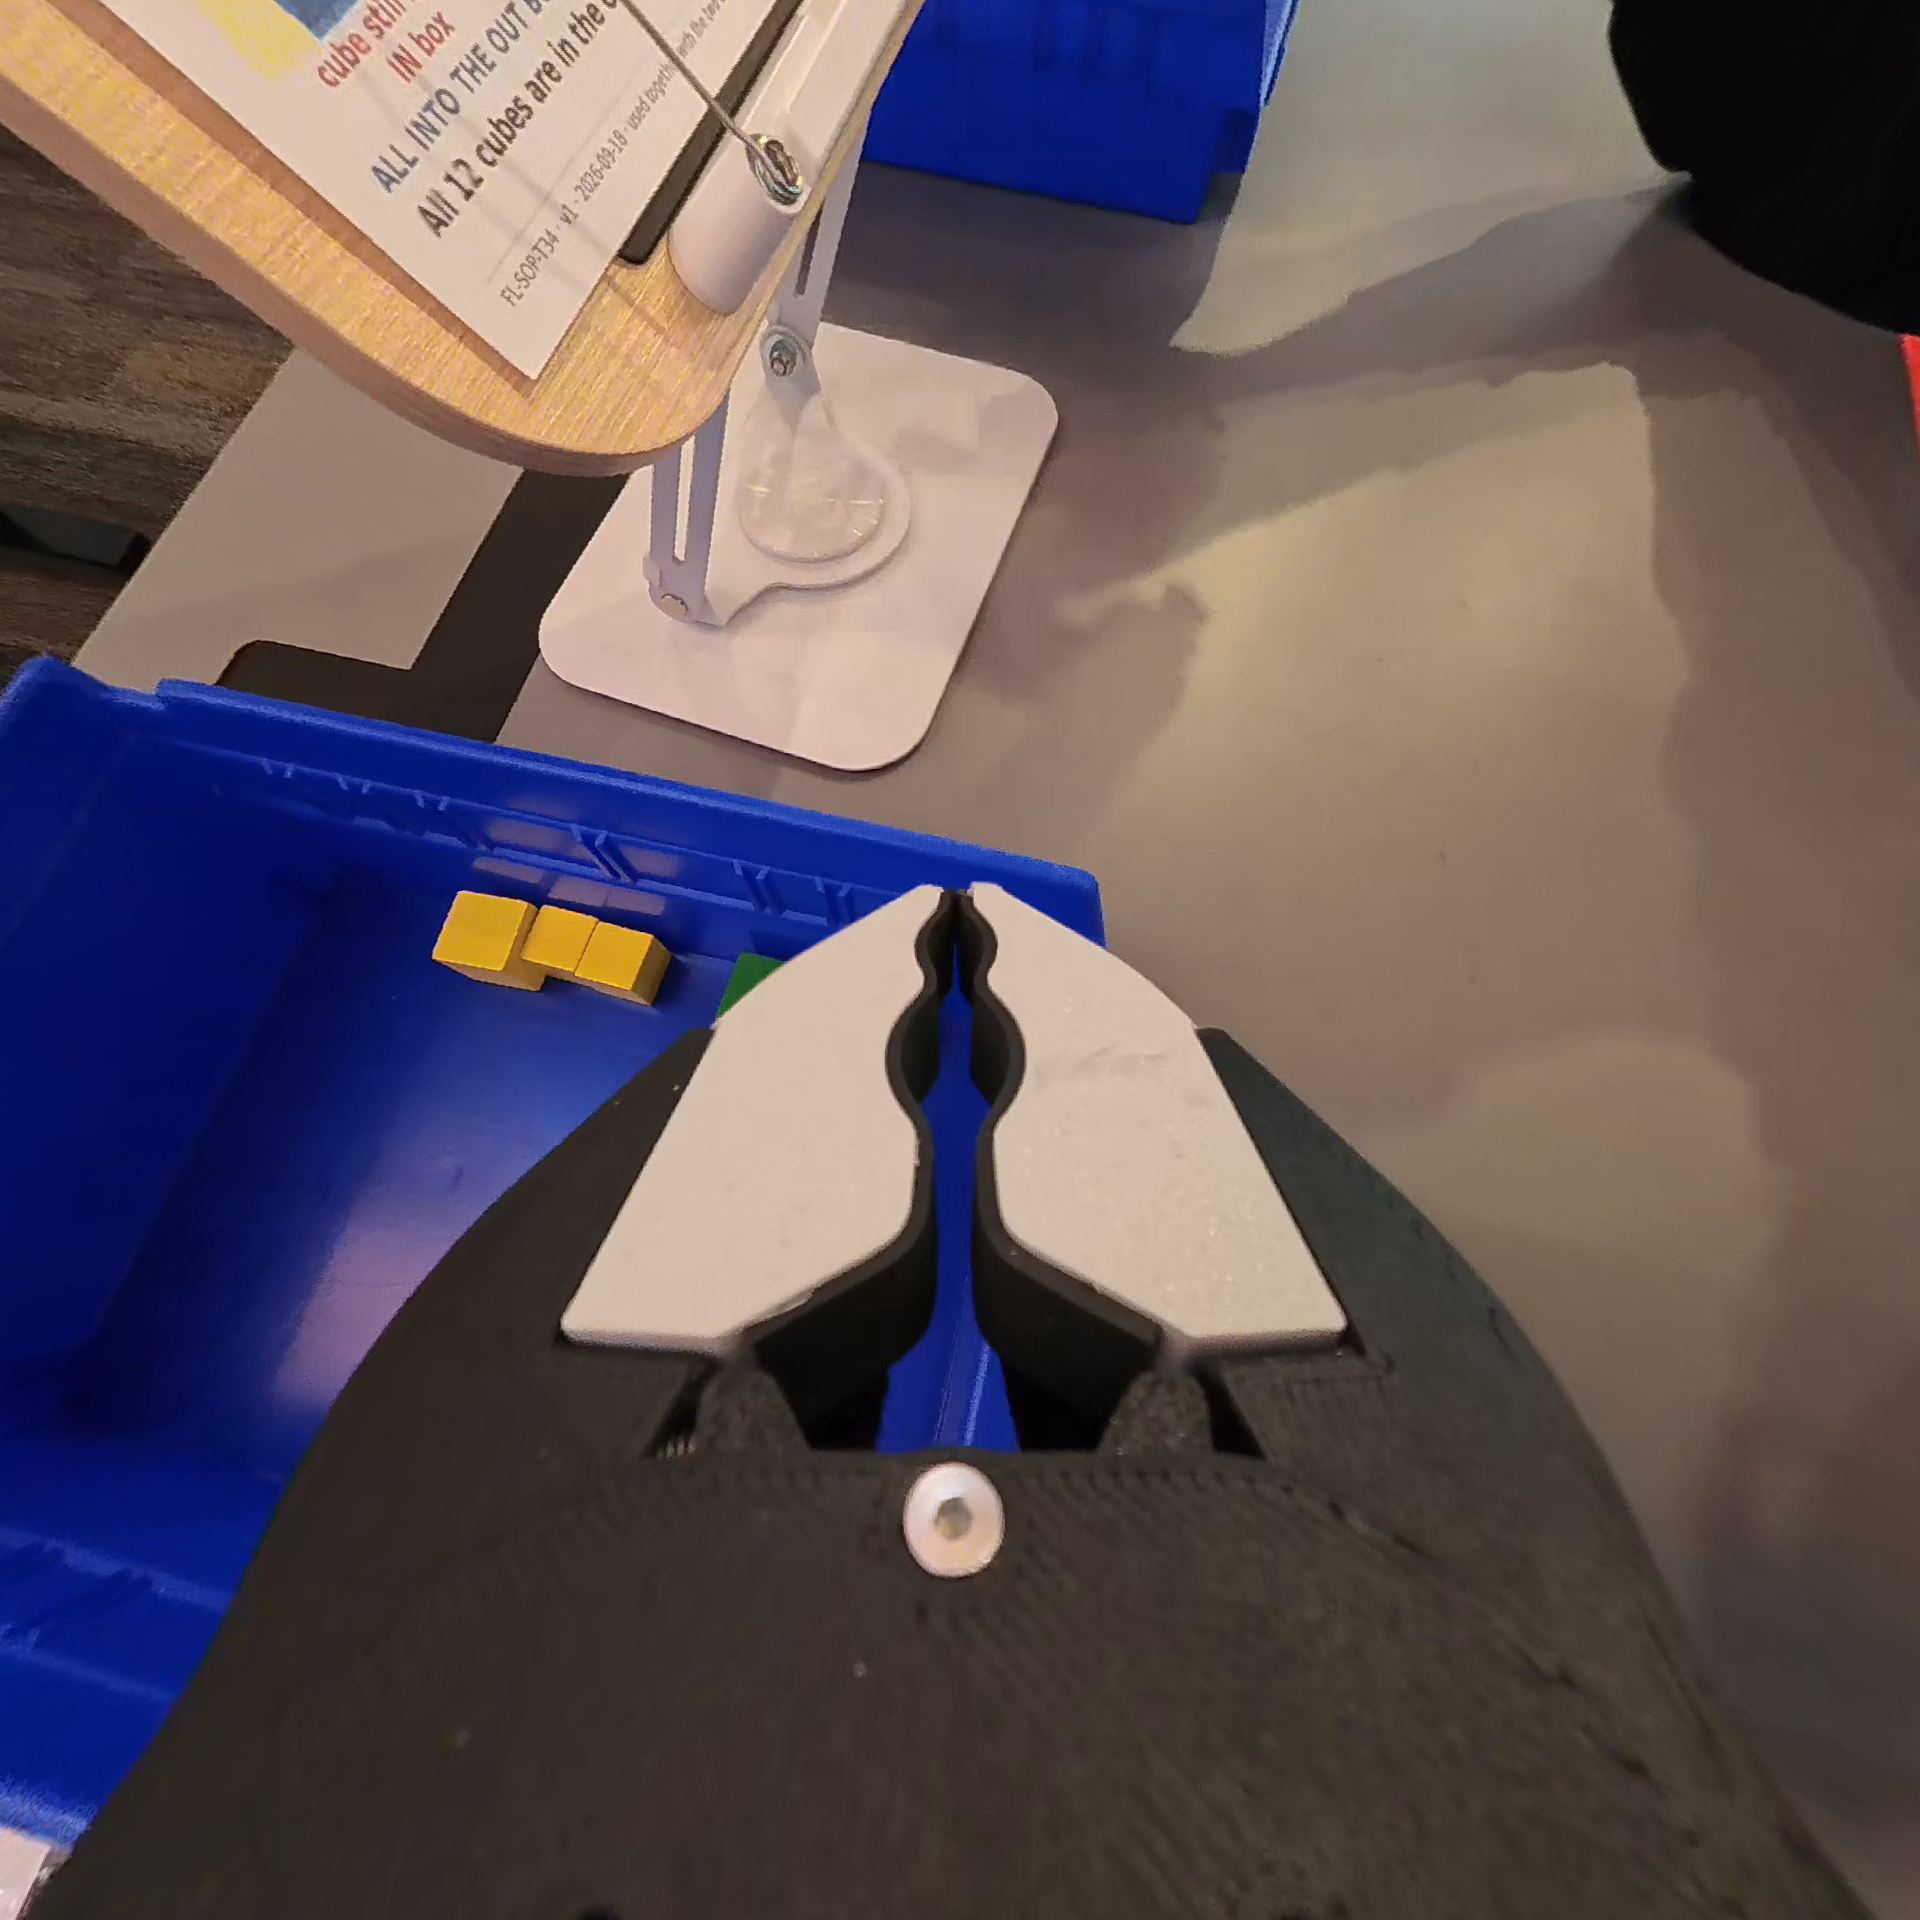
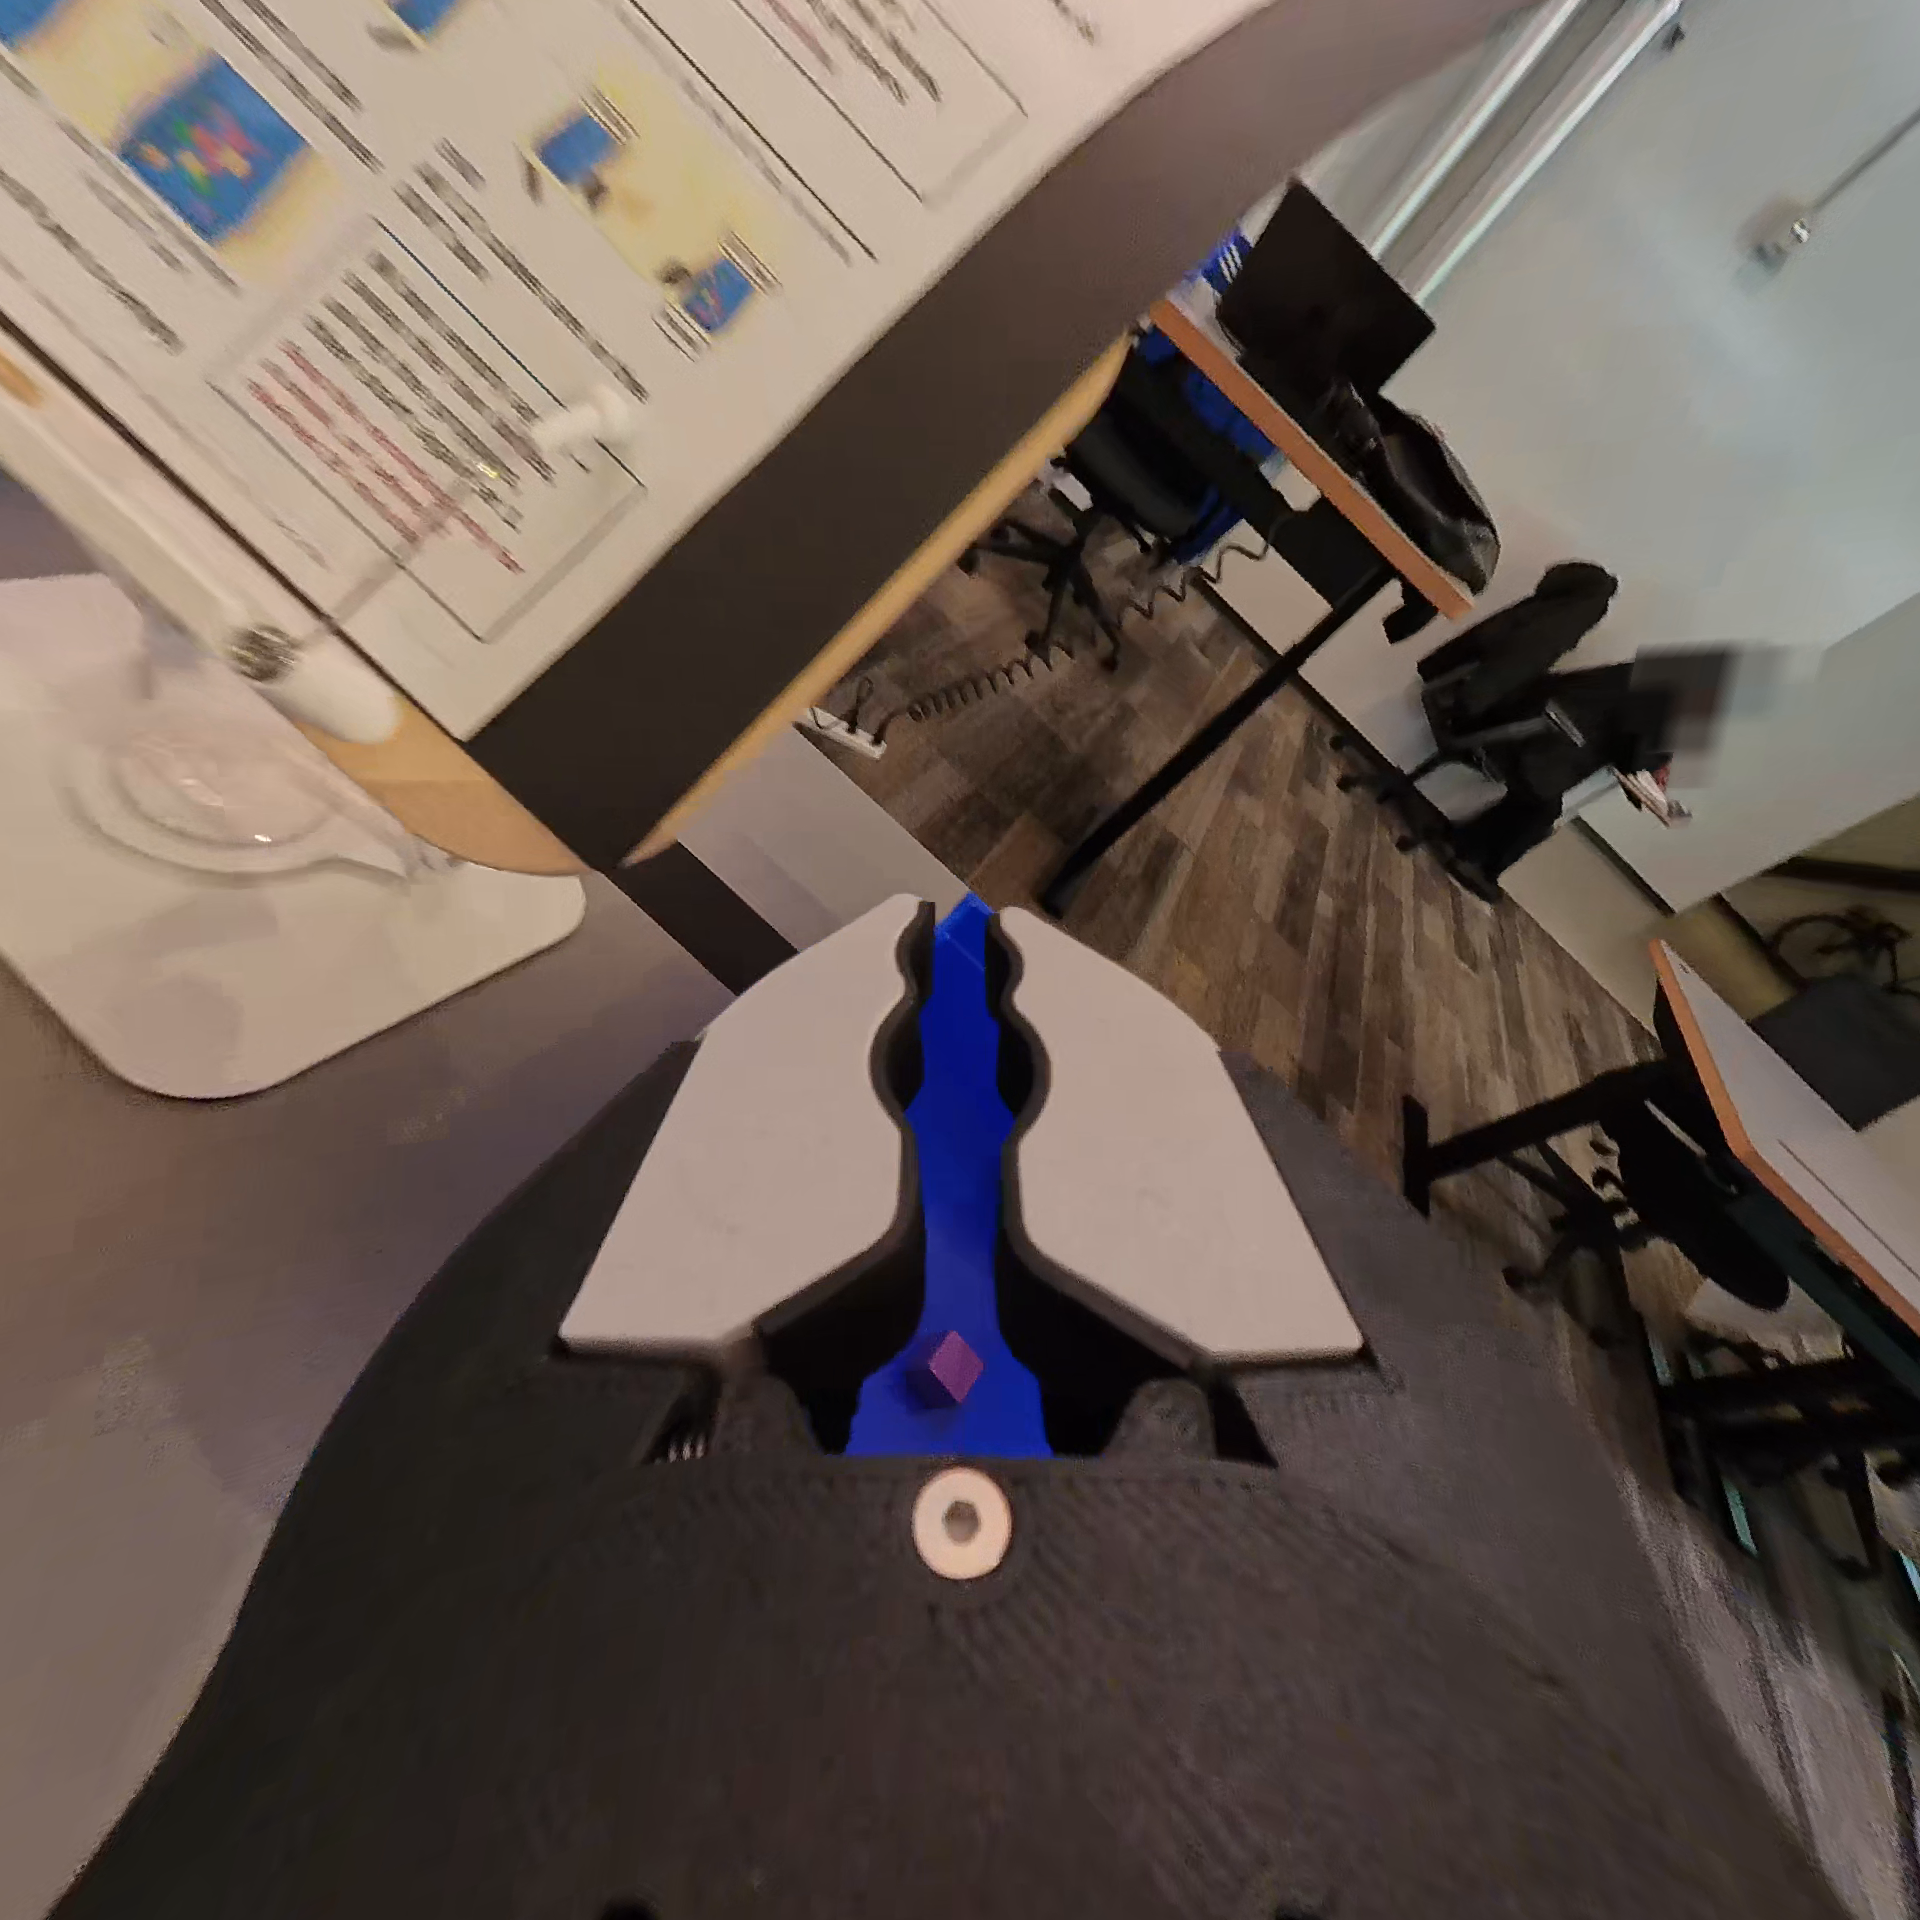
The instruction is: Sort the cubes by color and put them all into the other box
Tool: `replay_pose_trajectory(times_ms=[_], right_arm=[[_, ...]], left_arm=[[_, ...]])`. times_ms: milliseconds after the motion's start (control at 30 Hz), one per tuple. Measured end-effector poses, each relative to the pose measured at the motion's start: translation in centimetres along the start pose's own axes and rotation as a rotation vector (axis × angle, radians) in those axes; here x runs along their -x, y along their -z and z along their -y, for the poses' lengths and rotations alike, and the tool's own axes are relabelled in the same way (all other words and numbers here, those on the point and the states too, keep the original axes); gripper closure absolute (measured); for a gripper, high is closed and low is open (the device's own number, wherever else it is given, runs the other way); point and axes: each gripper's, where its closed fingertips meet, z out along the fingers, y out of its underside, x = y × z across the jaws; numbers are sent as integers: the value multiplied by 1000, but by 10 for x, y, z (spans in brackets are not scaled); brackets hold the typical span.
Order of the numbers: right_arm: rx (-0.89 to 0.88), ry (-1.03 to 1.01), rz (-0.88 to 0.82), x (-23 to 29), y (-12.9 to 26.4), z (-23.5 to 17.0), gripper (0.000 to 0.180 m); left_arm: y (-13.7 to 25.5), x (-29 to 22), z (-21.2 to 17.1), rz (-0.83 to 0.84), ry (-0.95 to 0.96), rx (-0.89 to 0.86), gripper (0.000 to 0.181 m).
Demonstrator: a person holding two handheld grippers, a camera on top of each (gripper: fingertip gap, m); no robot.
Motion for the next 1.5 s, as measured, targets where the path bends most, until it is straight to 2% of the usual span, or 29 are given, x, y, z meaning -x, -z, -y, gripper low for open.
replay_pose_trajectory(times_ms=[67, 400, 500, 667, 733, 967, 1333, 1500], right_arm=[[-25, 15, 43, 11, 7, 12, 179], [-98, 108, 266, 86, 23, 55, 180], [-96, 134, 323, 111, 19, 58, 180], [-76, 179, 408, 147, 11, 55, 180], [-68, 190, 428, 156, 9, 53, 180], [-68, 205, 465, 172, 9, 54, 180], [-52, 218, 501, 187, 5, 50, 180], [-49, 224, 509, 191, 4, 49, 180]], left_arm=[[2, 4, 0, 30, 7, -12, 181], [19, 29, -14, 195, -11, 71, 181], [23, 35, -27, 214, -43, 167, 181], [33, 52, -55, 253, -89, 372, 167], [34, 59, -69, 255, -91, 475, 155], [36, 93, -111, 302, -131, 778, 148], [29, 97, -168, 159, -202, 1172, 152], [26, 101, -176, 144, -237, 1239, 152]])
